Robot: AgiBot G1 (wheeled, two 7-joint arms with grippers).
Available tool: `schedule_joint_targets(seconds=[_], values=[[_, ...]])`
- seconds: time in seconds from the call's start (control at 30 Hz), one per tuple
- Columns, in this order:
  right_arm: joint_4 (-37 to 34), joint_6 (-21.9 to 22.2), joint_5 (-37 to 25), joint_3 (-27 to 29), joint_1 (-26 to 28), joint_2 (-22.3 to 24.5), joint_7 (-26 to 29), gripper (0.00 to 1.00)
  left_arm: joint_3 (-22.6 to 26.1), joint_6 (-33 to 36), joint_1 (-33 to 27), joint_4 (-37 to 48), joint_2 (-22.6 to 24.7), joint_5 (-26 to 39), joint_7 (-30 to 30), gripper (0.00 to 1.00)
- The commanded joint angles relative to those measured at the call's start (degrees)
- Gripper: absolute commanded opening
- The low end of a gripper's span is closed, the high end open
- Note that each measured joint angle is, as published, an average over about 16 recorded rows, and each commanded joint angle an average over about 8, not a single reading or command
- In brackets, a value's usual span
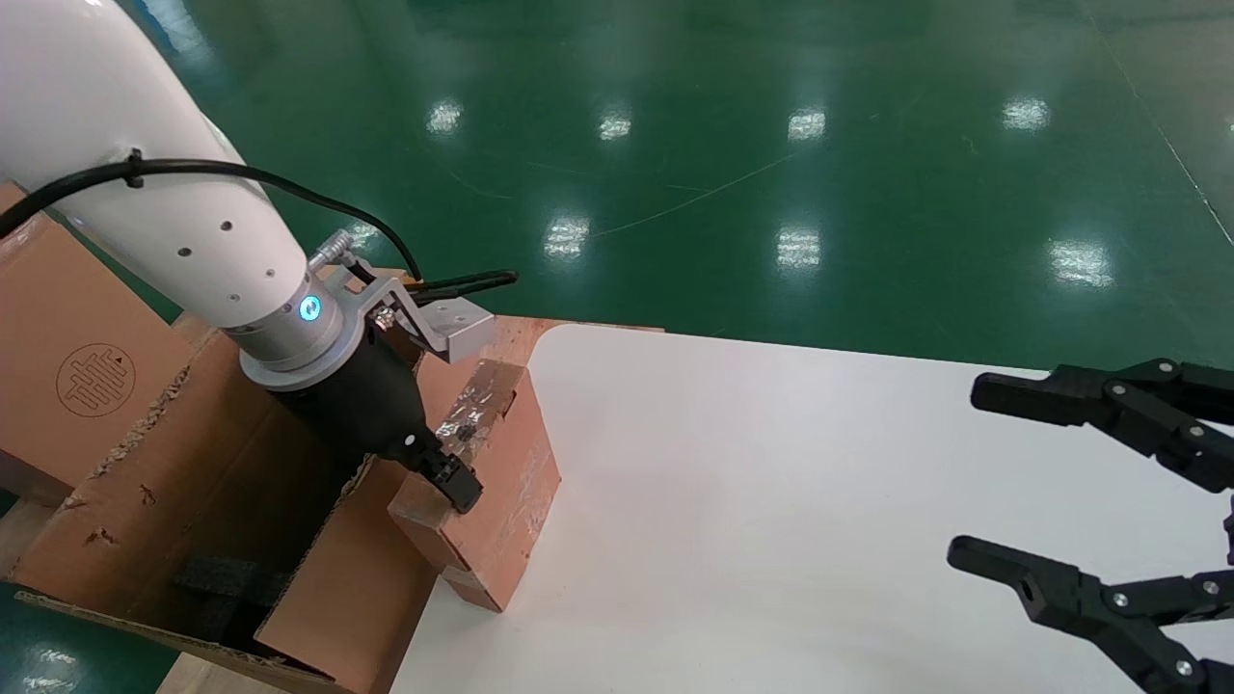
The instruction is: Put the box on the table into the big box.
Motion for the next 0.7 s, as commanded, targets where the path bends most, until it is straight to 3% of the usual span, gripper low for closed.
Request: schedule_joint_targets(seconds=[0.03,0.1,0.13,0.4,0.7], values=[[0.0,0.0,0.0,0.0,0.0,0.0,0.0,0.73,0.0,0.0,0.0,0.0,0.0,0.0,0.0,0.0],[0.0,0.0,0.0,0.0,0.0,0.0,0.0,0.98,0.0,0.0,0.0,0.0,0.0,0.0,0.0,0.0],[0.0,0.0,0.0,0.0,0.0,0.0,0.0,1.0,0.0,0.0,0.0,0.0,0.0,0.0,0.0,0.0],[0.0,0.0,0.0,0.0,0.0,0.0,0.0,1.0,-0.5,-0.5,-0.6,0.2,-0.2,-0.2,0.3,0.0],[0.0,0.0,0.0,0.0,0.0,0.0,0.0,1.0,-4.7,-2.6,-7.0,1.9,-2.4,-0.9,4.8,0.0]])
